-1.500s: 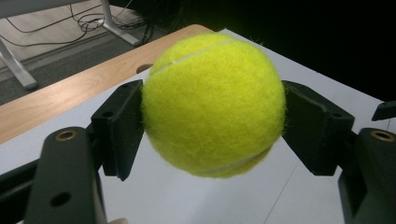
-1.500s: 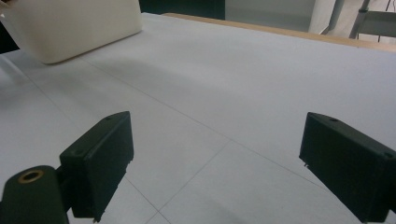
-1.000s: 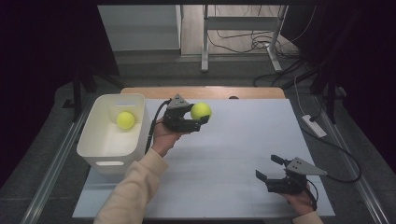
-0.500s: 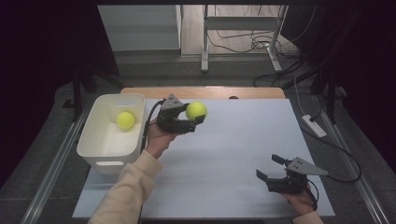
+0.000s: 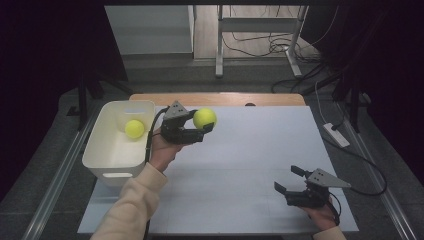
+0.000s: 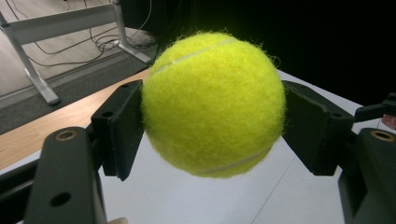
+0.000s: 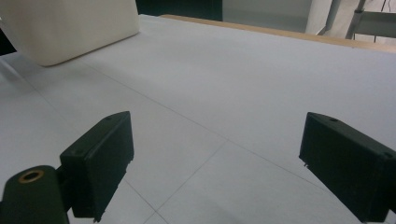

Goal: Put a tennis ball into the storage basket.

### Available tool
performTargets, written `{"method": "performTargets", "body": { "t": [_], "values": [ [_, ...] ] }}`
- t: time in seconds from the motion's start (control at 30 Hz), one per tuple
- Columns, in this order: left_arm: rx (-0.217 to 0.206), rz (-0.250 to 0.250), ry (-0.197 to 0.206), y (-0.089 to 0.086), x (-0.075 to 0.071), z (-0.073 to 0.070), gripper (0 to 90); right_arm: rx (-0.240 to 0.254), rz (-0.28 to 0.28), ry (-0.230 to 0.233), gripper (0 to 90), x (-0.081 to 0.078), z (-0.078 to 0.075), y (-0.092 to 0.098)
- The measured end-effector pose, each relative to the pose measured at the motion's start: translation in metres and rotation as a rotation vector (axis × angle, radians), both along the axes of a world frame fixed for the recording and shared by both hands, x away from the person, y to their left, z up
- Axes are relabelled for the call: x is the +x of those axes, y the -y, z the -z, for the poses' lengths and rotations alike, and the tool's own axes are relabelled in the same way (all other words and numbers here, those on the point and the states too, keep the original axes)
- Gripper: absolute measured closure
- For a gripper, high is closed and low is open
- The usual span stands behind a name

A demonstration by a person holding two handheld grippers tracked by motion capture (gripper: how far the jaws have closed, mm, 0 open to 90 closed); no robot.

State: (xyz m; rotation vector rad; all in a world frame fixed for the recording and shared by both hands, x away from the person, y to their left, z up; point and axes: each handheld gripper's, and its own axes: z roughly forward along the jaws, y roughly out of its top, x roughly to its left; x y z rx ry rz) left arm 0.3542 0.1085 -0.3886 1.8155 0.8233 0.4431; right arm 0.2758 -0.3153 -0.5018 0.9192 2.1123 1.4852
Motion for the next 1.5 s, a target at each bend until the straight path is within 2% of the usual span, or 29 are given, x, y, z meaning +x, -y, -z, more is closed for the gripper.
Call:
{"method": "performTargets", "body": {
  "t": [0.73,1.5],
  "values": [
    [-0.022,-0.060,0.009,-0.033,-0.015,-0.002,27.4,-0.002,0.000,0.002,10.2,0.000,0.000,-0.001],
    [-0.023,-0.128,0.013,-0.061,-0.024,-0.005,27.4,-0.007,-0.004,0.004,10.2,0.000,0.000,-0.003]
  ]
}}
